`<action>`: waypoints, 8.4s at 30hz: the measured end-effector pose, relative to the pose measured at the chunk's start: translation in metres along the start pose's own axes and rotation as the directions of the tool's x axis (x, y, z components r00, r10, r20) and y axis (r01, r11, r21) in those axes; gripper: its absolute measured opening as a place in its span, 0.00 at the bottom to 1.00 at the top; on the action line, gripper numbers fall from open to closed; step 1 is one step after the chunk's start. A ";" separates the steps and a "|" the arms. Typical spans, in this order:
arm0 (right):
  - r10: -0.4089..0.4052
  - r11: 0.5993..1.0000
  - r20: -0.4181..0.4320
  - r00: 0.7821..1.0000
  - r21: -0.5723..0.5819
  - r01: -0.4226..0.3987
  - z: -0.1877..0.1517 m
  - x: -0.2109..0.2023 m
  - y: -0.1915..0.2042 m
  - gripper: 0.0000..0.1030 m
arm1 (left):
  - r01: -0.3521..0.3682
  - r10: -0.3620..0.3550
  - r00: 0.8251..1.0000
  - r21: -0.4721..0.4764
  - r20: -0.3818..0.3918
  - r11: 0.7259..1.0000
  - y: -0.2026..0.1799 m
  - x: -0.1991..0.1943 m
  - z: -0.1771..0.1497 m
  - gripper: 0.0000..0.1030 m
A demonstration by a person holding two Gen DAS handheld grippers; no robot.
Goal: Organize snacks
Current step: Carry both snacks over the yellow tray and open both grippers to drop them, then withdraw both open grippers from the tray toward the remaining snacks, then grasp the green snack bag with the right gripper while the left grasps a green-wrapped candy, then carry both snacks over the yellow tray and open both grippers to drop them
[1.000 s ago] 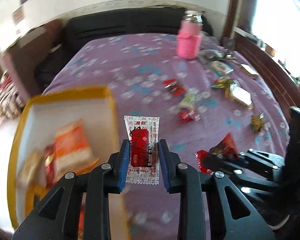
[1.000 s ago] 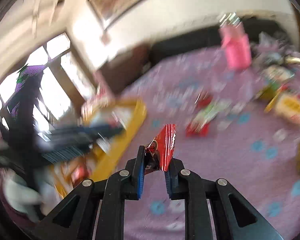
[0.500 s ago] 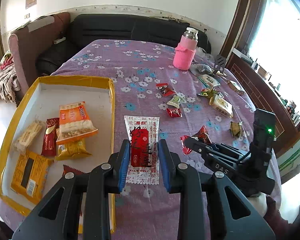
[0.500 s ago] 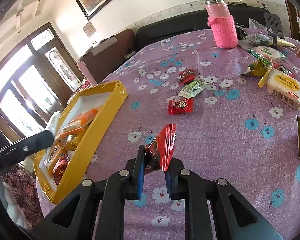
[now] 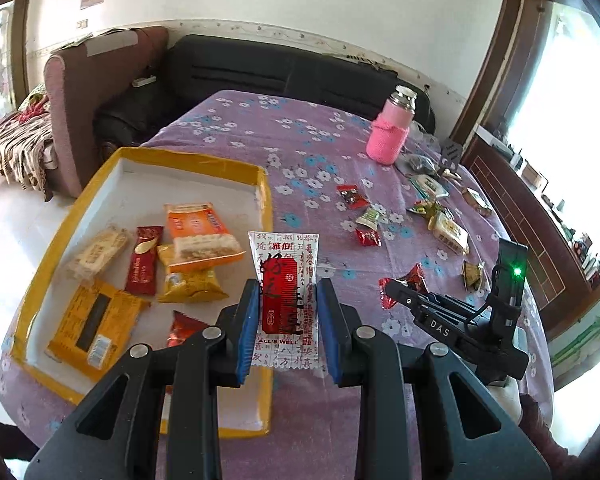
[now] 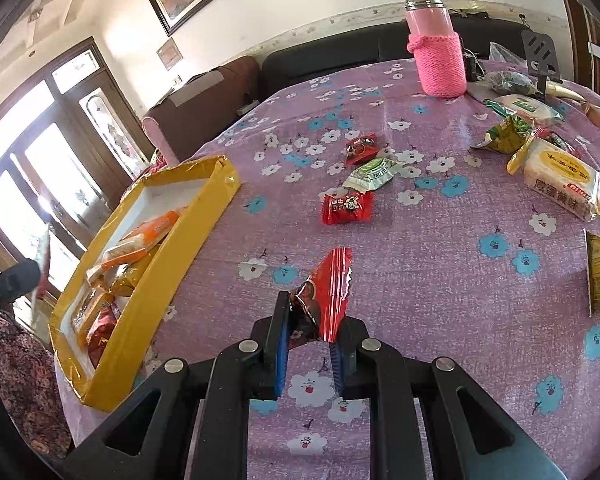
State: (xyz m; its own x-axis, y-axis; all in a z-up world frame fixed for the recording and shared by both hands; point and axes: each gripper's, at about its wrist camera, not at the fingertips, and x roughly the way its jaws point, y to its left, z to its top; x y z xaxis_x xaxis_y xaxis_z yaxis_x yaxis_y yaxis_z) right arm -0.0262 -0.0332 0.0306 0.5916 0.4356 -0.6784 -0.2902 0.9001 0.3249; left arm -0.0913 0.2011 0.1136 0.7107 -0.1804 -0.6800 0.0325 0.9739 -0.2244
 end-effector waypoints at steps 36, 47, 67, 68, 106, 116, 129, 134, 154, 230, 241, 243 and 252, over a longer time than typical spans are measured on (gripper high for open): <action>0.154 0.956 -0.238 0.959 -0.209 -0.206 -0.001 0.069 0.197 0.17 | -0.089 0.071 0.992 -0.174 -0.106 0.981 0.115 0.035 -0.044 0.26; 0.125 0.956 -0.257 0.958 -0.228 -0.186 0.001 0.086 0.202 0.36 | -0.159 0.153 0.987 -0.153 -0.049 0.975 0.110 0.017 -0.038 0.30; 0.169 0.967 -0.066 0.983 -0.183 -0.178 -0.012 -0.005 0.161 0.55 | -0.436 0.439 0.889 -0.048 0.129 0.899 0.052 -0.034 -0.024 0.80; 0.165 0.969 -0.061 0.984 -0.178 -0.173 -0.013 -0.008 0.157 0.55 | -0.441 0.441 0.887 -0.031 0.135 0.897 0.046 -0.034 -0.025 0.80; 0.088 0.996 -0.064 0.994 0.003 -0.088 -0.040 -0.022 0.067 0.61 | 0.054 -0.054 0.998 0.006 -0.028 0.999 -0.018 -0.010 -0.035 0.80; -0.154 0.987 0.031 0.988 0.039 0.153 0.011 -0.057 -0.019 0.62 | 0.075 -0.073 0.992 0.023 -0.103 0.997 -0.027 0.006 -0.040 0.80; -0.316 0.888 -0.017 0.949 0.346 0.302 0.027 -0.065 -0.168 0.64 | 0.152 -0.151 0.978 -0.005 -0.142 0.988 -0.035 0.019 -0.041 0.80; -0.373 0.886 -0.043 0.927 0.280 0.370 0.028 -0.040 -0.155 0.48 | 0.113 -0.113 0.987 -0.003 -0.117 0.994 -0.034 0.015 -0.027 0.80; -0.088 0.948 -0.003 0.996 0.306 0.085 0.015 -0.036 -0.146 0.40 | 0.035 0.014 0.966 0.182 -0.257 0.983 -0.124 0.185 0.046 0.80; -0.166 0.963 0.078 0.983 0.226 0.145 -0.011 -0.063 -0.084 0.39 | 0.038 -0.037 0.996 -0.013 0.075 0.999 0.010 -0.009 -0.019 0.19; 0.005 1.000 0.068 0.998 0.018 -0.006 0.006 -0.052 0.037 0.39 | -0.007 0.019 0.994 -0.109 0.110 0.994 0.060 -0.028 -0.023 0.19; 0.022 1.000 0.060 0.998 -0.015 -0.021 0.007 -0.050 0.055 0.39 | -0.021 0.036 0.993 -0.130 0.115 0.991 0.072 -0.030 -0.022 0.19; 0.121 0.985 -0.025 0.992 -0.119 -0.123 0.021 -0.018 0.139 0.39 | -0.091 0.109 0.991 -0.209 0.076 0.974 0.132 -0.013 -0.016 0.19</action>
State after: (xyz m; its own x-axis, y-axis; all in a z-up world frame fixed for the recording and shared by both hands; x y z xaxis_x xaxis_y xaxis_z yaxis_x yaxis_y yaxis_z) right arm -0.0615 0.0844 0.1020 0.5336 0.5406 -0.6504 -0.4480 0.8329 0.3249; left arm -0.1075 0.3293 0.0811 0.7611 -0.0621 -0.6456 -0.1800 0.9361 -0.3022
